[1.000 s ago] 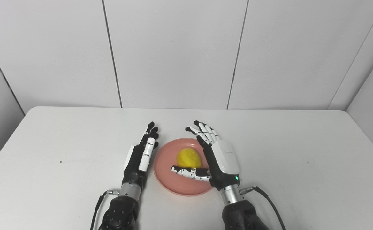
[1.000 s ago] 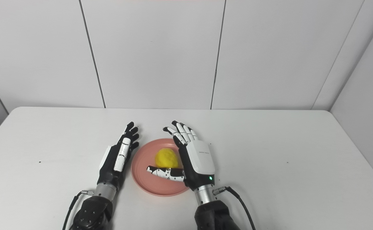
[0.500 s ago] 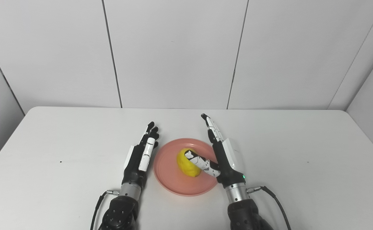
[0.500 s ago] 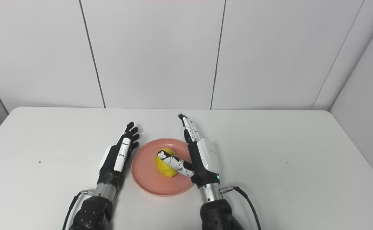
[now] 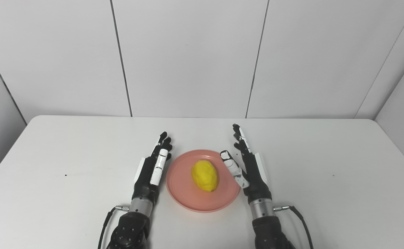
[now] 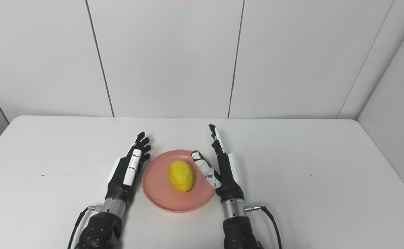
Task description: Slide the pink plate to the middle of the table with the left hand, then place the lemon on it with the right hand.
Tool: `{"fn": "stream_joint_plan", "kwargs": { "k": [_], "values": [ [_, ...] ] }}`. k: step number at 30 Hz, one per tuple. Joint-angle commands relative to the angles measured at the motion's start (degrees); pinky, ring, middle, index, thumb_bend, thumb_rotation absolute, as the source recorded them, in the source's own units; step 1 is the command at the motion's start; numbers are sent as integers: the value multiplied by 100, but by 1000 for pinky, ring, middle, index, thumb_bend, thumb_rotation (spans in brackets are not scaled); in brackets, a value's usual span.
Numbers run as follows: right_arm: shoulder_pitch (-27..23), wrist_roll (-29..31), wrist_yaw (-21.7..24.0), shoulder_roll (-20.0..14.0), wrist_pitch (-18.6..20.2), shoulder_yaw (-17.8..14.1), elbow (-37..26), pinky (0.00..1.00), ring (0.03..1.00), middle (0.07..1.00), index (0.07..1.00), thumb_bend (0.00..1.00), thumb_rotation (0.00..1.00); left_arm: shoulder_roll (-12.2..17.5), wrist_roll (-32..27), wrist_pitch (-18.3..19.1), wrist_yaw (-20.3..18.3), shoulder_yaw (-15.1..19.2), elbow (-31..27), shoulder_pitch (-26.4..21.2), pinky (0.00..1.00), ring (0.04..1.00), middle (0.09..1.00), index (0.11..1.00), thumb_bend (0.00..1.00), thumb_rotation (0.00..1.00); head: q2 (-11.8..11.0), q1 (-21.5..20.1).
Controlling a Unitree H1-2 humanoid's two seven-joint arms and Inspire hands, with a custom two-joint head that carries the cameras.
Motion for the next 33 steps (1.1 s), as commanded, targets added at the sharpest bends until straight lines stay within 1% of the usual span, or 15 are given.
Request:
{"fn": "stream_joint_plan", "kwargs": {
  "k": [1,4,5,11,14,17,24,29,33],
  "values": [
    [-44,278,73,117,-169,-111,-101,911,951,955,949,587,985,-40,49,49,-46,-66,-48,-47,938,947,967,968,548,1000,1,4],
    [-57,699,204,197,-310,-251,0,943,956,951,944,633,994,-49,28,37,-51,-59,-26,-55,949,952,969,968,550,1000,-1,4],
    [-62,763,234,208,-322,-281,25,947,954,950,944,646,998,-50,31,36,-47,-58,-24,-54,947,951,968,968,554,1000,-1,7],
    [-70,966,328,253,-324,-388,82,948,947,950,942,647,1000,-53,36,15,-33,-52,-24,-57,939,949,965,966,552,1000,4,2],
    [-42,1016,355,261,-221,-418,29,960,955,958,948,647,1000,-56,48,77,-21,-53,-69,-48,938,947,964,964,555,1000,1,4],
    [-31,1090,397,275,-200,-453,24,962,954,961,950,648,1000,-56,37,101,-30,-53,-93,-41,943,949,967,966,554,1000,7,0],
    [-27,1354,561,318,-101,-545,69,971,961,962,953,625,1000,-41,39,30,-46,-61,-37,-57,952,954,972,971,562,1000,16,-1],
    [-46,1734,863,282,152,-594,84,999,989,988,977,649,1000,-55,24,13,-41,-53,-27,-59,953,955,974,976,560,1000,26,8],
    [-53,1835,965,274,299,-625,70,1000,999,999,990,629,1000,-54,15,-5,-42,-47,-25,-59,953,957,976,979,555,1000,31,0]
  ]
}}
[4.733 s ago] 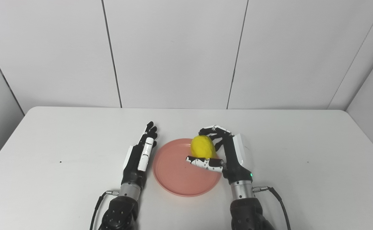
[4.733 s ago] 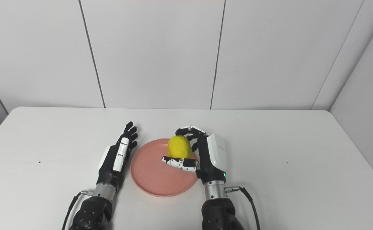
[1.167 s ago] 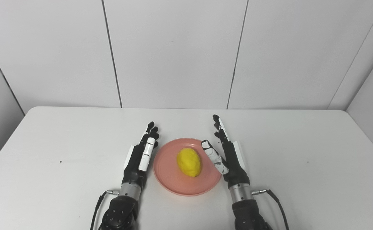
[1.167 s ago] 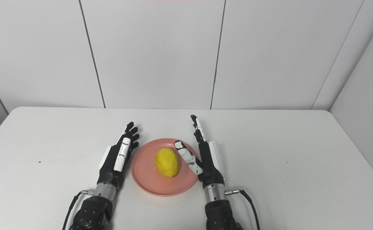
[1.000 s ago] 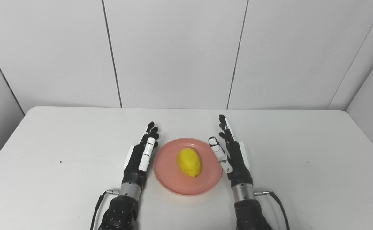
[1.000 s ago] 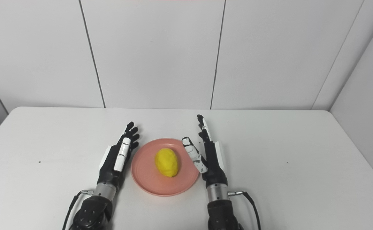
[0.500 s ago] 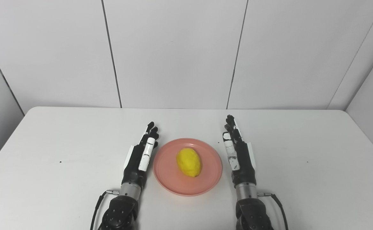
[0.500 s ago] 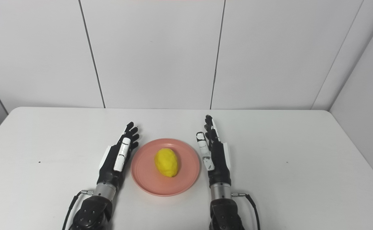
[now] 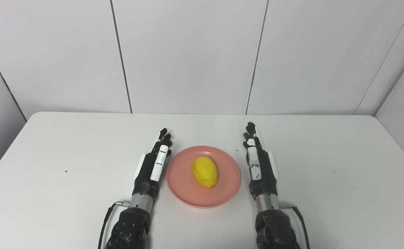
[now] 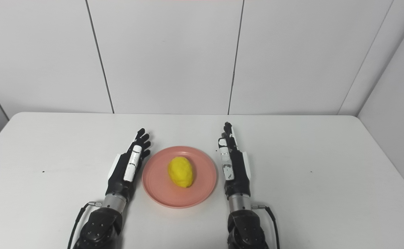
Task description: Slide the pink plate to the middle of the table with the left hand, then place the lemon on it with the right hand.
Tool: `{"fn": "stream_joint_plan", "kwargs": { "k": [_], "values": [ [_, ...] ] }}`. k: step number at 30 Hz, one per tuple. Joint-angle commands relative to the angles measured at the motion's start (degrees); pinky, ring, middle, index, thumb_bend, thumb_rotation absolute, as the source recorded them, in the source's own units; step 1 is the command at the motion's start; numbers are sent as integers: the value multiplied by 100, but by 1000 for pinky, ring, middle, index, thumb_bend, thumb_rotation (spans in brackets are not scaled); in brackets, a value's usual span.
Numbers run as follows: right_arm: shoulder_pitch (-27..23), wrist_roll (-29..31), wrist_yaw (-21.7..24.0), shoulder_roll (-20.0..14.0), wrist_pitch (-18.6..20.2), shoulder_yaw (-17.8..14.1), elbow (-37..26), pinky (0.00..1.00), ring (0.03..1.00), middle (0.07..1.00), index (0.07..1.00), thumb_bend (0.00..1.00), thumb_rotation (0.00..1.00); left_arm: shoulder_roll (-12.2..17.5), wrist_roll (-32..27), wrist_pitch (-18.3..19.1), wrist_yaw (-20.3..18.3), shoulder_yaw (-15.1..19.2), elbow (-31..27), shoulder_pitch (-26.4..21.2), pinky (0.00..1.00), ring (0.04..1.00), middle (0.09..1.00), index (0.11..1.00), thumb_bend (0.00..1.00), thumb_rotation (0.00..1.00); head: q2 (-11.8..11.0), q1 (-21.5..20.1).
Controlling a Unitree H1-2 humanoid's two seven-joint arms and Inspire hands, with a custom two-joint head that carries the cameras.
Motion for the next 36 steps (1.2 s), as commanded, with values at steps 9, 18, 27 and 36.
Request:
{"fn": "stream_joint_plan", "kwargs": {
  "k": [9,18,27,36],
  "values": [
    [-28,141,147,42,178,-61,13,1000,1000,1000,1000,617,1000,-113,37,-120,95,19,39,-82,954,963,983,987,562,1000,21,18],
    [-98,154,175,25,143,-80,147,1000,1000,1000,1000,625,1000,-151,119,-184,256,21,82,-98,997,998,1000,1000,560,1000,18,48],
    [-101,128,82,72,234,-121,152,1000,1000,1000,992,609,1000,-213,113,-312,330,96,171,-119,1000,1000,1000,1000,541,1000,0,48],
    [-111,89,71,103,186,-156,169,1000,992,997,985,591,1000,-217,169,-302,348,127,182,-121,1000,1000,1000,1000,546,1000,3,39]
  ]
}}
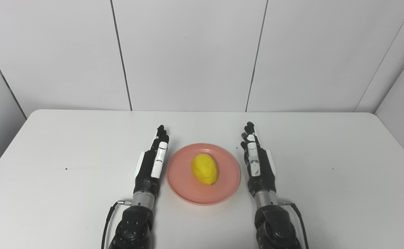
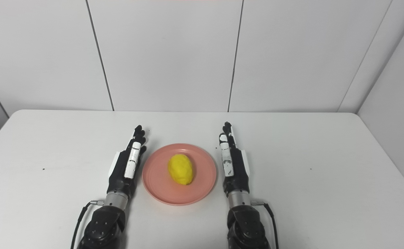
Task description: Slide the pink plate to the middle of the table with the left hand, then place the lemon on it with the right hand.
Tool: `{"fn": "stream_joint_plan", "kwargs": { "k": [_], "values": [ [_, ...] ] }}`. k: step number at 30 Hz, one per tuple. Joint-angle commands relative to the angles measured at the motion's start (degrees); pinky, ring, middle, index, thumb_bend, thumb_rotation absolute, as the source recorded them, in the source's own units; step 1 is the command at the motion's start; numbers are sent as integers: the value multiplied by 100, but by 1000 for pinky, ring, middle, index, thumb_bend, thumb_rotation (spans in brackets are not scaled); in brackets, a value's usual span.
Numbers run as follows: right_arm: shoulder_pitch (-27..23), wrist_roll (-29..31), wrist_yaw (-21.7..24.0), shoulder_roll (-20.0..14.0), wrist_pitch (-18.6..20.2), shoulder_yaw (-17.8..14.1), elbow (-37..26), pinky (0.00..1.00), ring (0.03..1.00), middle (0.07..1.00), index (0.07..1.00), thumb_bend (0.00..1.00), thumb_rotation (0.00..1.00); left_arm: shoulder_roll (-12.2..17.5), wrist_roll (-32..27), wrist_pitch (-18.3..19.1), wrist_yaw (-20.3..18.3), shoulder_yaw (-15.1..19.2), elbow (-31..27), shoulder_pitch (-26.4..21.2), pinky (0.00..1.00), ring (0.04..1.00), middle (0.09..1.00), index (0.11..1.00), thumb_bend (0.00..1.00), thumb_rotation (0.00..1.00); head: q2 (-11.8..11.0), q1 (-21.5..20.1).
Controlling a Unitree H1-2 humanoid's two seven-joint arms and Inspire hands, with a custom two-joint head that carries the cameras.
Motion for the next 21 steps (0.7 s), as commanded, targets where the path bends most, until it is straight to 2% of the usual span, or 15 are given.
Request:
{"fn": "stream_joint_plan", "kwargs": {
  "k": [1,12,21],
  "values": [
    [-33,-26,1,58,17,-22,61,1000,995,999,985,596,1000,-40,41,-68,60,0,58,-119,1000,1000,1000,1000,545,1000,-5,6],
    [23,-105,-68,93,70,-33,-10,1000,984,980,964,650,1000,-44,-18,0,16,12,16,-117,1000,1000,1000,1000,533,1000,10,12],
    [45,-80,-24,90,0,-35,-14,1000,993,992,975,585,1000,-26,24,-49,26,0,51,-129,1000,1000,1000,1000,527,1000,11,7]
  ]
}}
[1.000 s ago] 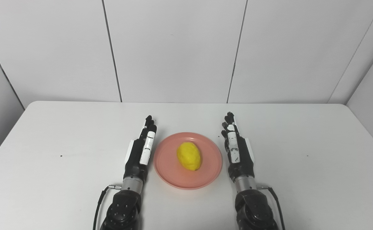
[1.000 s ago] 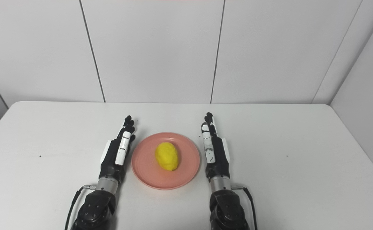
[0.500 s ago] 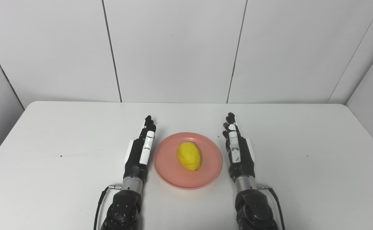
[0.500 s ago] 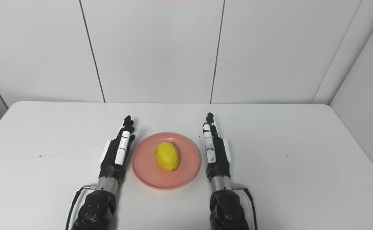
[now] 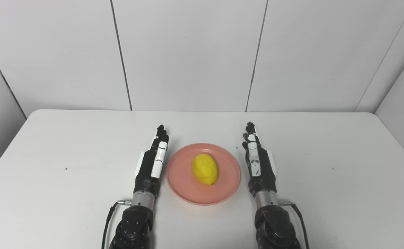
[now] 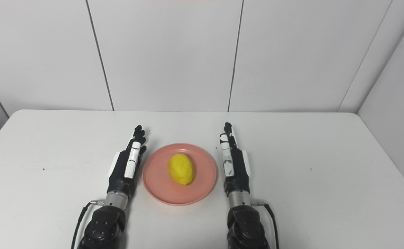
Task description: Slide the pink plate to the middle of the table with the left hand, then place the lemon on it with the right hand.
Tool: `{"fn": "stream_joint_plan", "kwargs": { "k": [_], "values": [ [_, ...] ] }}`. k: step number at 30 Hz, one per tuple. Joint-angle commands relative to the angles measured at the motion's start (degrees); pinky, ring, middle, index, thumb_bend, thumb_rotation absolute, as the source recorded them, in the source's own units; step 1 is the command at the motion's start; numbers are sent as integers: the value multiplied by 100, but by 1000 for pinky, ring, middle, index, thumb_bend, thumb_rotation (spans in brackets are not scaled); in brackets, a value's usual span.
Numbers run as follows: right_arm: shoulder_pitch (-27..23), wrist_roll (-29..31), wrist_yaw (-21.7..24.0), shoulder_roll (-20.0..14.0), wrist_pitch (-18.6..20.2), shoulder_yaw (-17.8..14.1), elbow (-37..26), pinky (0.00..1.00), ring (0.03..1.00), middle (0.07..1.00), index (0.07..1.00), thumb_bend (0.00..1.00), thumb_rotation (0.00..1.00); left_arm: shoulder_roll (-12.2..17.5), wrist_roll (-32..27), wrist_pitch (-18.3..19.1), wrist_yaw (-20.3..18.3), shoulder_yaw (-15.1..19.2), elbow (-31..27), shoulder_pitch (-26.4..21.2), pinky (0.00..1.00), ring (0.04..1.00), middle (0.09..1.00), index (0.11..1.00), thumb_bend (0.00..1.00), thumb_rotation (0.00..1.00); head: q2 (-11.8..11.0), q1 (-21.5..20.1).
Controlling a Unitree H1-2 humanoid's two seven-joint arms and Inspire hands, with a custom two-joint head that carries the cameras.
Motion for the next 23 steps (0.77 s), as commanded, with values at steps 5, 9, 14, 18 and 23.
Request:
{"fn": "stream_joint_plan", "kwargs": {
  "k": [5,9,14,18,23],
  "values": [
    [21,27,57,53,-42,-11,33,1000,993,996,979,582,1000,-22,19,-39,13,-2,41,-122,1000,1000,1000,1000,533,1000,-9,9],
    [24,27,62,51,-5,-7,22,1000,991,994,976,589,1000,-18,19,2,8,-5,16,-113,997,1000,999,1000,538,1000,-3,9],
    [9,51,82,43,-7,-10,57,1000,994,996,978,601,1000,-25,51,7,53,5,6,-102,986,997,993,999,552,1000,-10,9],
    [21,34,75,44,-32,2,24,1000,992,994,978,594,1000,-34,72,65,74,4,-56,-79,980,989,991,994,558,1000,-6,9],
    [46,64,78,51,103,-6,-61,1000,994,995,972,600,1000,-45,65,60,84,13,-59,-75,979,991,991,993,557,1000,-5,11]
  ]
}}
